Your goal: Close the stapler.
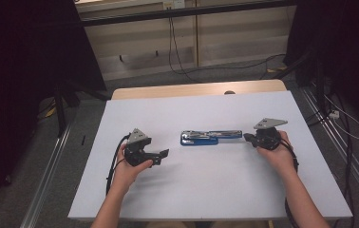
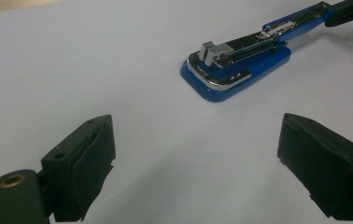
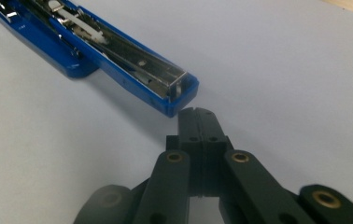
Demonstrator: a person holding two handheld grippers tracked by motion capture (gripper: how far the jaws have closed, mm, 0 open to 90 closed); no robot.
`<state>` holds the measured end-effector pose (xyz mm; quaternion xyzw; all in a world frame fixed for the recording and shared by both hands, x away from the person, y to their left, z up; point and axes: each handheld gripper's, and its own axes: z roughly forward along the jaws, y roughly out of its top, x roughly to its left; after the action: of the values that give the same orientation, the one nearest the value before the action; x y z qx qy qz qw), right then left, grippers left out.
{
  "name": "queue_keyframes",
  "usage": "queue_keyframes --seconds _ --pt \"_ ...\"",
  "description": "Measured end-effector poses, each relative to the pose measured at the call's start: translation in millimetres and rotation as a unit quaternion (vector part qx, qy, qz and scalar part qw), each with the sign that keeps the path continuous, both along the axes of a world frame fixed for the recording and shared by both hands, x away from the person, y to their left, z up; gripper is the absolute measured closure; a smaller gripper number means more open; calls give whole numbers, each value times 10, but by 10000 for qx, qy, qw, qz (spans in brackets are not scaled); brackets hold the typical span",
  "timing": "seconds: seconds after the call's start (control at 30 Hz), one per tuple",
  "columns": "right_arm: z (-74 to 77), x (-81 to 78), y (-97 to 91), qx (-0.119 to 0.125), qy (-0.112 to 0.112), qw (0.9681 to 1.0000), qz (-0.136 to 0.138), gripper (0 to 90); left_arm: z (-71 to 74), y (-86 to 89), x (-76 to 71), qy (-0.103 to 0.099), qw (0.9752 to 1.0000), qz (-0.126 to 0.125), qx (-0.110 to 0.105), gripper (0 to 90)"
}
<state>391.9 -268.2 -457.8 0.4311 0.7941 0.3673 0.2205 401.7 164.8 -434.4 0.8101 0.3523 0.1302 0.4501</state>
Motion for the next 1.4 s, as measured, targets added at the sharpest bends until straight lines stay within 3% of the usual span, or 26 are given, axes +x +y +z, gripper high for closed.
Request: queue_keyframes --seconds 0.2,0.43,0.63,0.83,0.93,1.0,1.17,1.4 --pt "7 1 7 56 -20 10000 -55 900 11 -40 28 11 10000 4 -24 119" --pt "22 9 33 13 -66 10000 -37 900 -2 -100 86 55 9999 133 -41 253" --pt "12 22 41 -74 -24 9999 -68 900 -71 -164 167 -50 9991 374 -208 435" --pt "16 35 38 -45 -26 10000 -33 900 -119 -279 284 172 9995 259 5 673" --pt "11 42 39 -75 -3 10000 -19 900 -168 -318 337 261 9991 313 -107 753" --pt "9 44 39 -77 2 10000 -8 900 -197 -331 355 274 9991 324 -61 802" --pt "-2 48 37 -82 31 10000 -2 900 -231 -392 376 358 9988 323 -6 836" --pt "-3 55 36 -85 36 10000 0 900 -182 -505 410 299 9994 189 20 877"
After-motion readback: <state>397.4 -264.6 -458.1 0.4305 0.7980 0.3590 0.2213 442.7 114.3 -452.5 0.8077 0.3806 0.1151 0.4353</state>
